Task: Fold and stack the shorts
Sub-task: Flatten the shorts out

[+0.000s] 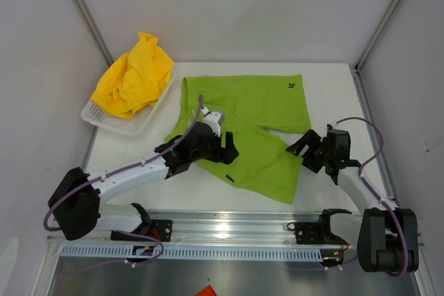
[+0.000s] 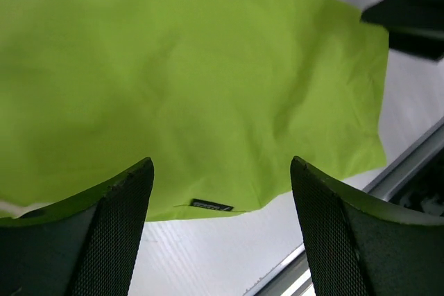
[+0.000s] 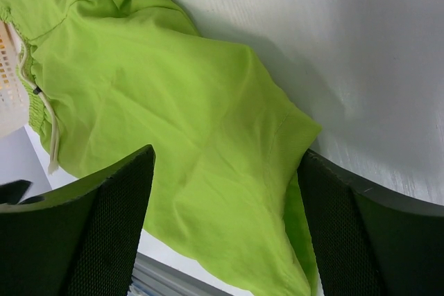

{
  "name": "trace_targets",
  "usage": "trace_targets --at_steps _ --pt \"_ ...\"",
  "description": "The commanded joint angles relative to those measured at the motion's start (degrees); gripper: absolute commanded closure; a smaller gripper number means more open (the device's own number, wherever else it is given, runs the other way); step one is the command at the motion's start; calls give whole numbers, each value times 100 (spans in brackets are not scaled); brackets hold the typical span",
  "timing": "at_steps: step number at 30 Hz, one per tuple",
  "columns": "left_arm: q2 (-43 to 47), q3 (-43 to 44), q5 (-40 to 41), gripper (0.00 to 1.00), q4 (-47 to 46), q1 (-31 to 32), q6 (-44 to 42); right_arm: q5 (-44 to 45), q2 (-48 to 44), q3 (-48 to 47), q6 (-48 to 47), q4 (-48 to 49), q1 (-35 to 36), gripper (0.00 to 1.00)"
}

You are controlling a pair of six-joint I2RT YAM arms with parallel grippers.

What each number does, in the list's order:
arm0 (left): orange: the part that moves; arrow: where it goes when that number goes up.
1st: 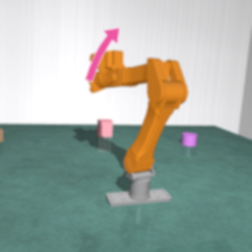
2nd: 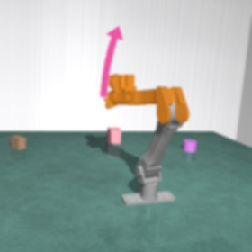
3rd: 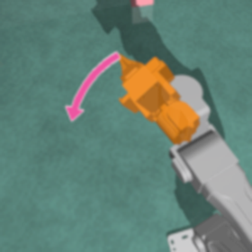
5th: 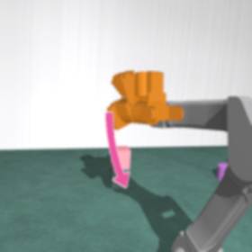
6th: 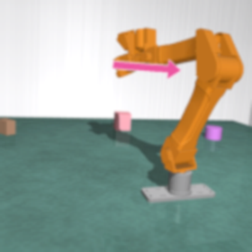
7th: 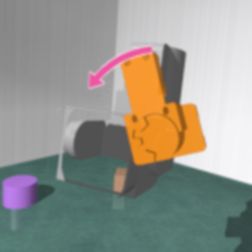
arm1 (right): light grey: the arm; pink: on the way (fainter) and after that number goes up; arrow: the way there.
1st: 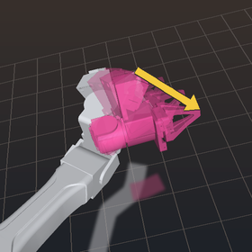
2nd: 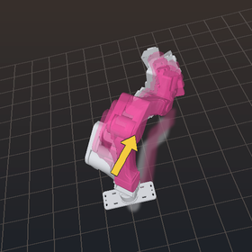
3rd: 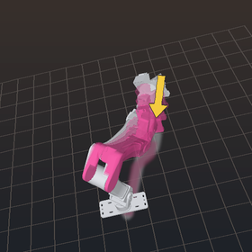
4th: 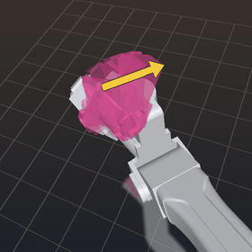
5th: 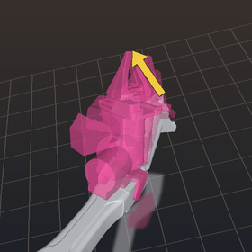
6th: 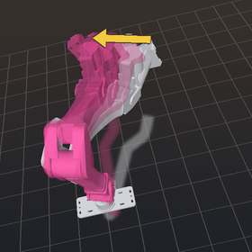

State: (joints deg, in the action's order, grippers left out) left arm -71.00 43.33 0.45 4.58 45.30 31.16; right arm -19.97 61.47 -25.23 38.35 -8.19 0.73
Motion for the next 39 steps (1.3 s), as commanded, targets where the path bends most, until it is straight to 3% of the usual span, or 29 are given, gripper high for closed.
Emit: trace_targets --at_steps 1,8,10,12,17,20,28,33,39 --pt "-492 377 604 19 -46 654 -881 2 14 -192 -21 273 -20 16" --pt "-731 351 1230 18 -686 1919 -2042 -305 470 -297 217 678 -20 25" --pt "-713 317 1256 18 -870 2149 -2578 -341 646 -315 217 756 -20 35" --pt "-722 264 1291 18 -1159 2544 -3069 -306 717 -289 243 766 -12 36" --pt "-1406 613 1422 20 -1223 3177 -3800 -411 927 -184 384 1187 -20 37" --pt "-1932 886 1607 21 -1109 3458 -4205 -464 954 -210 428 1161 -20 43" --pt "-2628 1458 1555 21 -1205 3881 -4706 -368 1086 -430 279 635 -20 46" --pt "-3164 1792 1441 23 -1293 3995 -4935 -376 1200 -491 226 590 -20 54" --pt "-3508 2065 1361 25 -1240 4118 -4944 -359 1209 -596 103 415 -20 50"
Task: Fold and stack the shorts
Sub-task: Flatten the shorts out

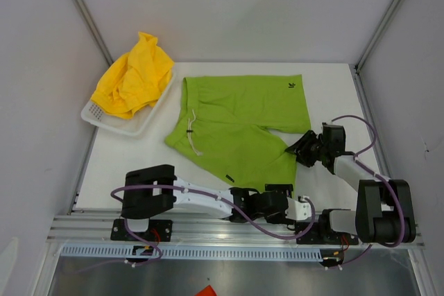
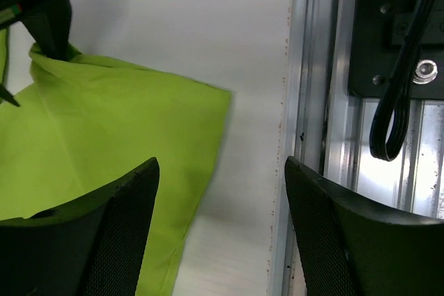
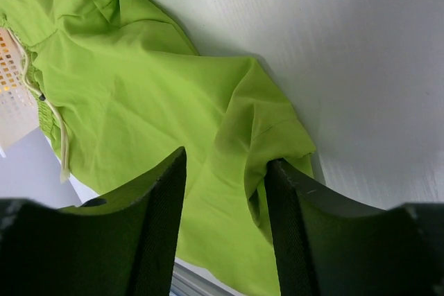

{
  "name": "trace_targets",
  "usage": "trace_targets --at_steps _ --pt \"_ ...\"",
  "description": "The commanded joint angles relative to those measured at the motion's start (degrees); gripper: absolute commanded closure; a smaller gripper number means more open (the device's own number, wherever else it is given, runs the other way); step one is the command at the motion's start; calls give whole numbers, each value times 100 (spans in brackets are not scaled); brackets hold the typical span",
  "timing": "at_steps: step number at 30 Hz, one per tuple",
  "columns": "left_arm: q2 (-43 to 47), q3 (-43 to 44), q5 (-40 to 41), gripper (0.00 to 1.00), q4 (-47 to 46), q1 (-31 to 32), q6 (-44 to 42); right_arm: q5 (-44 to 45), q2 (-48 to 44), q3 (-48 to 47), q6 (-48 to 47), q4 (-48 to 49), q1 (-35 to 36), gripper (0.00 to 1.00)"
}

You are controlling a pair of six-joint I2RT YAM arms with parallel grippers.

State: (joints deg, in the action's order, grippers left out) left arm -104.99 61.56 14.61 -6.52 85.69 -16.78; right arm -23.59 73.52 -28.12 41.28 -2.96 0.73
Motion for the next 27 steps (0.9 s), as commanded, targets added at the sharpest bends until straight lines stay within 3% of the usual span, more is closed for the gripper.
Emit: trace_targets --at_steps 1,8,12,15,22,27 --pt "-109 234 6 25 -121 71 -90 30 -13 -343 -234 -186 -20 48" --pt "611 -329 -556 22 -517 -184 307 434 -293 -624 -445 -959 -20 13" --pt "690 -380 -415 23 -410 -237 482 794 -601 -783 -594 -1679 -12 11" --pt "1223 -836 -923 22 -753 -640 1017 892 -881 -765 -630 -2145 -20 11" --pt "2963 -1532 -995 19 -605 -2501 2467 988 -2024 -449 -384 -3324 75 10" --pt "3985 -1726 -565 17 343 -3461 3504 1006 -2631 -449 457 -3957 628 10"
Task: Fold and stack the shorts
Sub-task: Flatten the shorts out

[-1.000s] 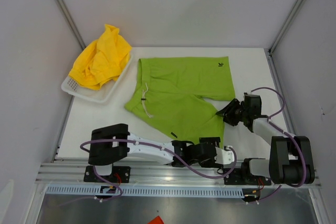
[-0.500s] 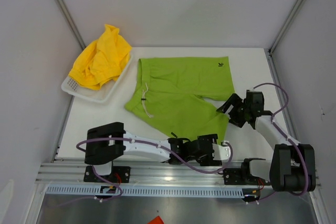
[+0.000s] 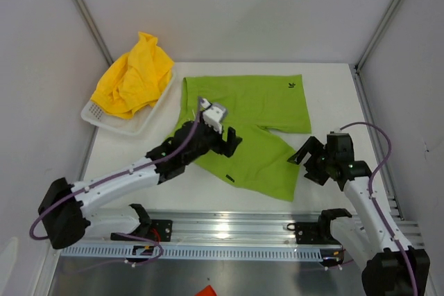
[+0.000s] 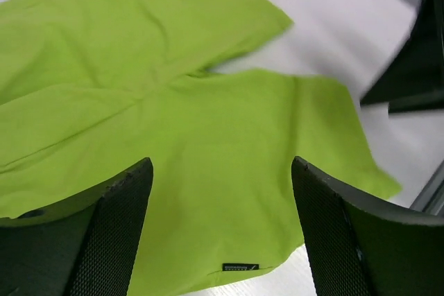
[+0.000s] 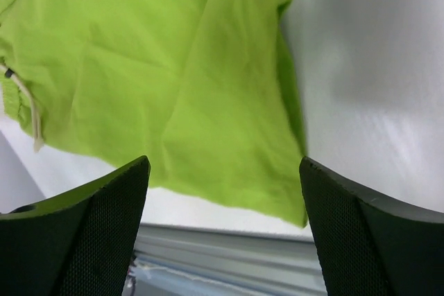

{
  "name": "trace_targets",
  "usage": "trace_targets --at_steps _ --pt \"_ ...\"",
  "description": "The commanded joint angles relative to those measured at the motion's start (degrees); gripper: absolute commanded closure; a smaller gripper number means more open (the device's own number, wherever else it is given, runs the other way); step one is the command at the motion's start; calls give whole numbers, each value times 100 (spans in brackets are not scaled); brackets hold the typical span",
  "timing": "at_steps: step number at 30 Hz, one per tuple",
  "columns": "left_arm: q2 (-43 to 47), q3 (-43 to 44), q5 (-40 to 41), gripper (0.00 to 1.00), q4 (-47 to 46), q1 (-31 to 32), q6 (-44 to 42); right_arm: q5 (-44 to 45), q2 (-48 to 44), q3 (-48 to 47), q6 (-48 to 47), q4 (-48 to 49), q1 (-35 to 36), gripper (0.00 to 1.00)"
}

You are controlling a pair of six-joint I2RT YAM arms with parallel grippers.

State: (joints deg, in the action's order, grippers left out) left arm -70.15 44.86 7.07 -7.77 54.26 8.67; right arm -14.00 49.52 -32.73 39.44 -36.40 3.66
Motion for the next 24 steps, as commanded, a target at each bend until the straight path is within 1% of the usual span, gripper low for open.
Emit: trace_targets --at_steps 1,2,3,4,5,6,7,8,9,10,11,12,15,16,17,20,21,24 --pt "615 -39 198 17 791 -633 1075 55 -302 12 800 -666 476 10" --pt "834 -65 268 17 1012 -758 1311 90 -337 12 976 -675 843 10" --pt "941 -117 260 16 1119 -985 1374 203 -372 21 1404 -693 1056 10" --pt "1037 -135 242 16 1294 -1066 1418 361 -399 4 1661 -762 1275 10" --pt "1204 -162 347 16 1426 -1128 1584 624 -512 12 1907 -841 1669 10" --pt "1266 -205 426 14 1558 -1189 1673 731 -600 65 2162 -851 1864 11" --pt "1310 -215 427 14 1794 -1355 1821 828 -697 187 2791 -894 2040 12" --pt "1346 -215 418 13 1892 -1444 1901 994 -889 266 3076 -895 2225 13" --pt "1407 -276 392 13 1980 -1514 1972 1109 -987 354 3357 -886 2601 14" --pt "1425 -311 313 13 2077 -1680 2077 1249 -1075 468 3951 -938 2787 16" --pt "1460 -398 295 13 2095 -1751 2121 1590 -1154 513 4192 -1043 2954 16" --pt "1513 -434 260 13 2104 -1822 2156 1741 -1303 557 4403 -1044 3322 17" --pt "1618 -610 137 13 2113 -2181 2245 2234 -1366 636 5282 -1194 3825 18" --pt "1653 -662 119 12 2139 -2235 2271 2357 -1340 654 5554 -1255 4148 20" --pt "1688 -680 76 12 2148 -2296 2280 2584 -1287 680 6149 -1508 4308 21" --pt "1847 -785 49 12 2166 -2464 2289 2902 -997 733 6715 -1658 4827 23" --pt "1899 -795 31 12 2183 -2534 2280 2990 -884 742 7013 -1660 4915 23" --pt "2023 -865 5 11 2210 -2622 2280 3359 -786 759 7392 -1774 5092 23"
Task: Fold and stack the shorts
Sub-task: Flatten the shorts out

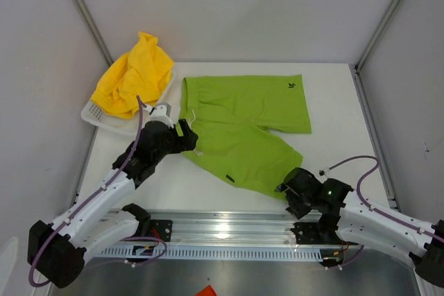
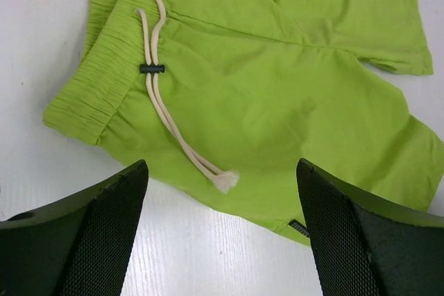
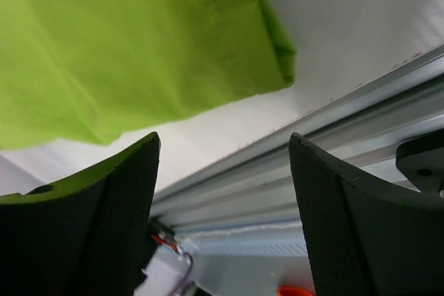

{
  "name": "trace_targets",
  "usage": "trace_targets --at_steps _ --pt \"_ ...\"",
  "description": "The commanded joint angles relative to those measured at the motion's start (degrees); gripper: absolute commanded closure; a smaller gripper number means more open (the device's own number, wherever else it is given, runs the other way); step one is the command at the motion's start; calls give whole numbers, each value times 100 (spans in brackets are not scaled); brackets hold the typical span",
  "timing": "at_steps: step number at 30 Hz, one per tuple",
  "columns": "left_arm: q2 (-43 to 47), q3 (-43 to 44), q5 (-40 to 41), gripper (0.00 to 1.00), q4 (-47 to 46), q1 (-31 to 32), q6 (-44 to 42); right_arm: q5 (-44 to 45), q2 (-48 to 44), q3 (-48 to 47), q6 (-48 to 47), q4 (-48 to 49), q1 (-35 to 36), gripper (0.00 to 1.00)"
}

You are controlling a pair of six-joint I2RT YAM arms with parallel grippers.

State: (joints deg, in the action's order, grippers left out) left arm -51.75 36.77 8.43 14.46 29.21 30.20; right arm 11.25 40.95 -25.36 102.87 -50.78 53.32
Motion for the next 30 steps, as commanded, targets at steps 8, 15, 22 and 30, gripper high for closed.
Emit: trace_targets --at_steps 8,15,22,30 --pt "384 -214 -157 10 40 -302 92 1477 19 312 1613 -327 117 42" --pt "455 -381 -210 10 -39 -495 214 1389 457 541 1763 173 73 44" --pt "473 -549 -175 11 -75 -583 461 1389 748 586 1658 526 47 84" --pt "-107 -654 -456 9 -259 -829 1040 1539 63 514 1806 -387 56 100"
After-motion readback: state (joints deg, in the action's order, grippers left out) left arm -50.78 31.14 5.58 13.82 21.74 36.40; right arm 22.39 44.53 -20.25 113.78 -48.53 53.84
